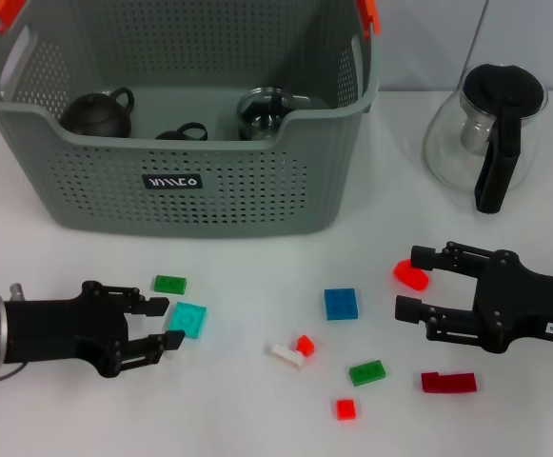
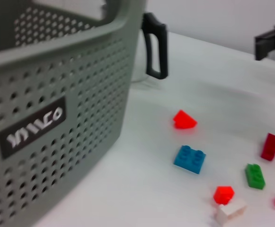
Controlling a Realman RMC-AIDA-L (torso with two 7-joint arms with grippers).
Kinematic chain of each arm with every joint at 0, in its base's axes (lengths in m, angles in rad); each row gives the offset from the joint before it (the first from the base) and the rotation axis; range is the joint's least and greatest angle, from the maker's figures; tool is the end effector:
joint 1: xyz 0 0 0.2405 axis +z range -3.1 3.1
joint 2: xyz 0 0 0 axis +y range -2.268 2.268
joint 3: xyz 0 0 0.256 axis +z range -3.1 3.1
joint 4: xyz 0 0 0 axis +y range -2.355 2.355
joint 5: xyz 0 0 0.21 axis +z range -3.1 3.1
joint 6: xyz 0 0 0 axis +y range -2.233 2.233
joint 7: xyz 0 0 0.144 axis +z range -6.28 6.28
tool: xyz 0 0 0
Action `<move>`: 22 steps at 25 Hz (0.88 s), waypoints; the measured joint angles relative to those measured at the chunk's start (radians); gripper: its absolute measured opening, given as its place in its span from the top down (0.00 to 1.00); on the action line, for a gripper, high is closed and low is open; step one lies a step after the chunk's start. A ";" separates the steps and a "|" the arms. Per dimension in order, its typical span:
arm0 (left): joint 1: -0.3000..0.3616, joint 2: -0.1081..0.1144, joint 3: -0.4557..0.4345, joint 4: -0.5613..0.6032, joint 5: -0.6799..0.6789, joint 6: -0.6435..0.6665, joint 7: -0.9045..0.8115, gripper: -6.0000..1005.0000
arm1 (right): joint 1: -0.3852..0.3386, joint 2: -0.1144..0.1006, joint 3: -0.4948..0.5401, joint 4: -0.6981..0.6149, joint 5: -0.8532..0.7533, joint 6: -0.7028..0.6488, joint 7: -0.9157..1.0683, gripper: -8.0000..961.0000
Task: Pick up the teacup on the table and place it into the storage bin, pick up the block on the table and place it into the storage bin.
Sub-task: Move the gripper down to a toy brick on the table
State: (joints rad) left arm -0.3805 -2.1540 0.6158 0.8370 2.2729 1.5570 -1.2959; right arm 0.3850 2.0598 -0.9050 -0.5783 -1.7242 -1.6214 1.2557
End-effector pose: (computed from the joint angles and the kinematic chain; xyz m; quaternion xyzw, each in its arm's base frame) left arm -0.3155 0.2820 -0.0049 -0.9569 -0.2164 -0.1200 0.1521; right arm 0.2741 0.2842 -0.0134 -0.9231 0.2061 0.3089 0.0998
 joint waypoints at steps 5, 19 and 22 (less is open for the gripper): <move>0.027 -0.020 -0.036 -0.018 -0.037 -0.022 0.008 0.51 | 0.003 -0.001 0.000 0.000 0.000 0.000 0.001 0.15; 0.060 -0.018 -0.125 -0.198 -0.105 -0.085 0.373 0.33 | 0.010 -0.001 0.000 -0.001 0.000 0.002 0.001 0.15; 0.056 -0.017 -0.125 -0.224 -0.105 -0.110 0.397 0.33 | 0.009 -0.001 0.000 -0.001 0.000 0.002 0.001 0.15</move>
State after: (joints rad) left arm -0.3247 -2.1706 0.4907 0.6133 2.1682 1.4474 -0.8985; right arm 0.3943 2.0586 -0.9051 -0.5798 -1.7241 -1.6190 1.2563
